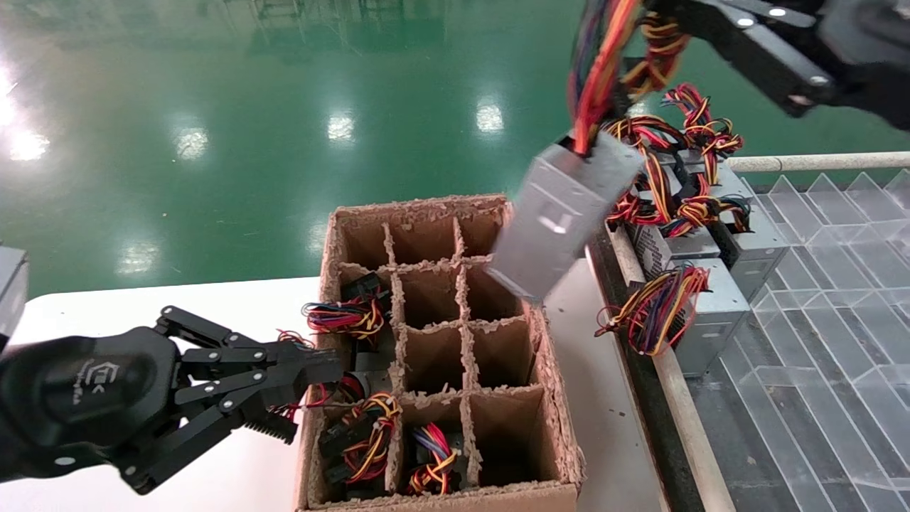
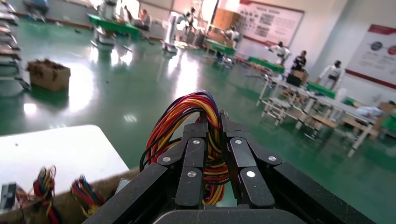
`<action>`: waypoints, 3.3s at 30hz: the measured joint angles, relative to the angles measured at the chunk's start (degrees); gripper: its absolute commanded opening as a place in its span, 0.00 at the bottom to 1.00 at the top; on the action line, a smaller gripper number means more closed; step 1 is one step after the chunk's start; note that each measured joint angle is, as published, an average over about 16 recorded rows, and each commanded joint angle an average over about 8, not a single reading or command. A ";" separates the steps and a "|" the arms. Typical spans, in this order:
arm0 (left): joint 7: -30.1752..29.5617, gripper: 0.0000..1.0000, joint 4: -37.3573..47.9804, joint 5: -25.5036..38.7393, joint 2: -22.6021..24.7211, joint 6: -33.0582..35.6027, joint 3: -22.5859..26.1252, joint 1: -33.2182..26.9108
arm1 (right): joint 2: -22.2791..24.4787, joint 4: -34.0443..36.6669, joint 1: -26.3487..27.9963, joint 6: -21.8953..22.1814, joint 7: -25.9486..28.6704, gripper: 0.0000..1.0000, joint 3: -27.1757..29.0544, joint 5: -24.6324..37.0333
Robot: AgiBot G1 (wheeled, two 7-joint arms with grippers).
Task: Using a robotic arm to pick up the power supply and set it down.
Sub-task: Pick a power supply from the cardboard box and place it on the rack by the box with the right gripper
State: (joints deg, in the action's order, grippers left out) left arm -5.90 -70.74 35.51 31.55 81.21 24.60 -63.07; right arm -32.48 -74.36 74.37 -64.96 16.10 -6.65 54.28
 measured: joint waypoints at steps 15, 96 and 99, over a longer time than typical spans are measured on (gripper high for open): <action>0.00 0.00 0.00 0.00 0.00 0.00 0.00 0.00 | 17.97 -2.83 -13.85 -5.06 6.26 0.00 10.20 -6.99; 0.00 0.00 0.00 0.00 0.00 0.00 0.00 0.00 | 14.75 -3.66 -55.48 -10.27 16.90 0.00 51.98 9.49; 0.00 0.00 0.00 0.00 0.00 0.00 0.00 0.00 | 14.73 -3.69 -54.83 -8.05 16.73 0.00 49.11 9.37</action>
State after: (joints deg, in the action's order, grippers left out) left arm -5.90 -70.74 35.51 31.55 81.20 24.61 -63.07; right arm -17.75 -78.05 19.54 -73.01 32.83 42.46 63.65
